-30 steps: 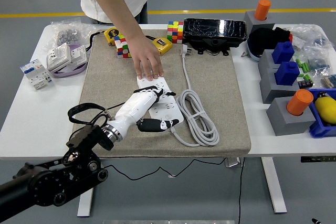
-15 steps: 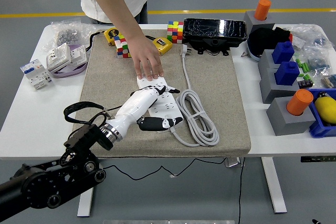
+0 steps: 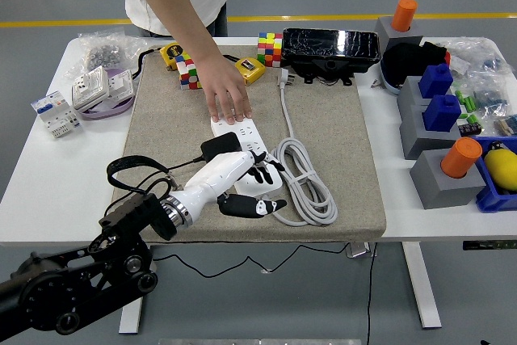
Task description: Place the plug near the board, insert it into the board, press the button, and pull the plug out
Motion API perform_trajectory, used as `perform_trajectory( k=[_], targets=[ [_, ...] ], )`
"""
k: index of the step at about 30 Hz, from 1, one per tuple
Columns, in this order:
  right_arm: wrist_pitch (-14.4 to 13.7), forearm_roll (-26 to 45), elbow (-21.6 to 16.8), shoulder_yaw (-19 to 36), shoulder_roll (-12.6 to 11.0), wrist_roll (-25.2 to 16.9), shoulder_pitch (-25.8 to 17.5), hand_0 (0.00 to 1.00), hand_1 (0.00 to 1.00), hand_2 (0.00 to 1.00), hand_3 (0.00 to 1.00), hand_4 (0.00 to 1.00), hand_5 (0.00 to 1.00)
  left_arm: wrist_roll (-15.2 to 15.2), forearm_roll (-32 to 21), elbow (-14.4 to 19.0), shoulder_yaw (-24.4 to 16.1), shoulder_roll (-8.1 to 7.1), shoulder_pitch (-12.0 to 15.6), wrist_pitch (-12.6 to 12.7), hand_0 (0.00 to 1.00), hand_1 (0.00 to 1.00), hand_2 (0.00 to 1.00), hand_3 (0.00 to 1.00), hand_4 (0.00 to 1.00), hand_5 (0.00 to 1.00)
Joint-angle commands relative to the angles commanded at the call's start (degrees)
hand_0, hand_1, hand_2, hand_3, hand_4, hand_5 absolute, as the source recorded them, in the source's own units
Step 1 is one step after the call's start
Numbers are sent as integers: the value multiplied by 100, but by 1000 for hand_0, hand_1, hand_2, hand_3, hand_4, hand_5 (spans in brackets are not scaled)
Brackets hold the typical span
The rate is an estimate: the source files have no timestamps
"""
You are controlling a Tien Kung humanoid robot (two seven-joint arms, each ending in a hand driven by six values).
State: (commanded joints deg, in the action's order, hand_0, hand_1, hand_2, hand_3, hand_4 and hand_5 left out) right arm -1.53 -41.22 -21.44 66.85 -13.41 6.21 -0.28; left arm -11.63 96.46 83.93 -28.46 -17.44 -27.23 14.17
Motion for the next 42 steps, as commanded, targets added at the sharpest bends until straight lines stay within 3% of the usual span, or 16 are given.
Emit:
perform_trajectory(
  k=[3, 4, 10, 32, 37, 39, 40, 42],
  targets=[
    [0, 0, -6, -4, -5, 0, 5, 542, 644, 662, 560, 898, 422, -408, 13, 25, 9, 3, -19, -310, 126, 56, 135, 800, 787, 231],
    [0, 0, -5, -2, -5, 1, 4, 542, 644, 662, 560, 899, 422, -525, 17, 25, 15, 3, -25, -381, 92, 55, 125, 935, 732, 155],
    [3, 5, 5, -1, 0, 6, -5, 542, 644, 662, 560, 899, 421, -920, 3, 11, 34, 1, -29, -561, 85, 54, 123, 943, 711, 129],
    [-1, 1, -7, 5, -2, 1, 4, 542, 644, 661, 560, 898, 420, -1508, -67, -122, 67, 10, -40, -1003, 78, 52, 118, 906, 722, 142],
    [-2, -1, -4, -1, -4, 0, 1, 542, 644, 661, 560, 898, 420, -1454, -83, -95, 40, 4, -26, -990, 80, 51, 117, 897, 723, 144],
    [-5, 1, -4, 4, -2, -4, -1, 542, 644, 661, 560, 898, 420, -1289, -164, -63, 2, -8, -6, -886, 80, 51, 117, 897, 723, 144],
    [-4, -1, -4, 3, -1, -4, -2, 542, 644, 661, 560, 898, 420, -1102, -322, -29, -32, -19, 10, -758, 80, 51, 117, 793, 723, 146],
    [-3, 1, -1, -2, 0, -2, -4, 542, 644, 661, 560, 898, 420, -712, -670, 15, -92, -33, 25, -511, 80, 51, 117, 793, 723, 146]
  ],
)
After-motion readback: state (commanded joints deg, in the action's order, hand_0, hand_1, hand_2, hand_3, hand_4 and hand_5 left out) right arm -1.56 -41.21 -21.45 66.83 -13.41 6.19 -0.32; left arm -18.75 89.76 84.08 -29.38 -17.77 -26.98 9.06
